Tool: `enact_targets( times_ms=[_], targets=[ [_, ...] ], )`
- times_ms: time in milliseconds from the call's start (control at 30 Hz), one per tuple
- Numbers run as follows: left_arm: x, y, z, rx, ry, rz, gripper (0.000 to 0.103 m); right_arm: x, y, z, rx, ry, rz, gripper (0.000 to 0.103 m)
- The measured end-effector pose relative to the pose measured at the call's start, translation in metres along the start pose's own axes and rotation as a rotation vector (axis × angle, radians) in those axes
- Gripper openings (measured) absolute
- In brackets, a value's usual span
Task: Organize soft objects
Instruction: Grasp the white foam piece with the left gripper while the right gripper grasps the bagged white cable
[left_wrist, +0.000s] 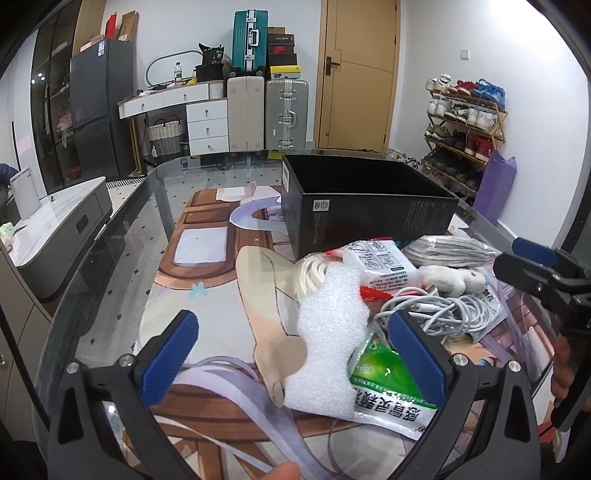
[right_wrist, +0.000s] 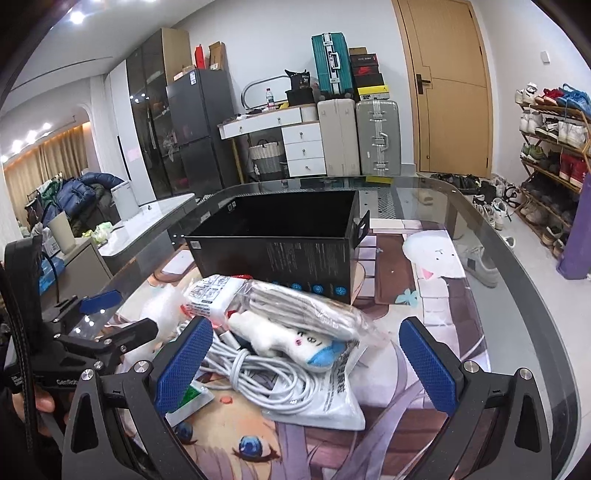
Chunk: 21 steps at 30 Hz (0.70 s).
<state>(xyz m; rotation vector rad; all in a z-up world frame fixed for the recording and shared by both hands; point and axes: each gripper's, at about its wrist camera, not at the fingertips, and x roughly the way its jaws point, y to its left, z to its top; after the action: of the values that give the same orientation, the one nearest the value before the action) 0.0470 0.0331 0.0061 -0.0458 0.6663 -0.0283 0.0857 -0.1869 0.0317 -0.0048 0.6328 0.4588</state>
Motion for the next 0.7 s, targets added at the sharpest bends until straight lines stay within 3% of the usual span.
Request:
enact_targets(
  times_ms=[600,700],
  targets=[
    [0.013,-0.002,0.001,0.023,0.08,-0.023,0.102,0.051,-0.008,0.022,0.069,0.128,0.016,0.103],
    [0.014,-0.003,0.0,0.026,0.089,-0.039,0.092,0.059,-0.006,0.025,0.067,0.146,0.011,0.103]
  ],
)
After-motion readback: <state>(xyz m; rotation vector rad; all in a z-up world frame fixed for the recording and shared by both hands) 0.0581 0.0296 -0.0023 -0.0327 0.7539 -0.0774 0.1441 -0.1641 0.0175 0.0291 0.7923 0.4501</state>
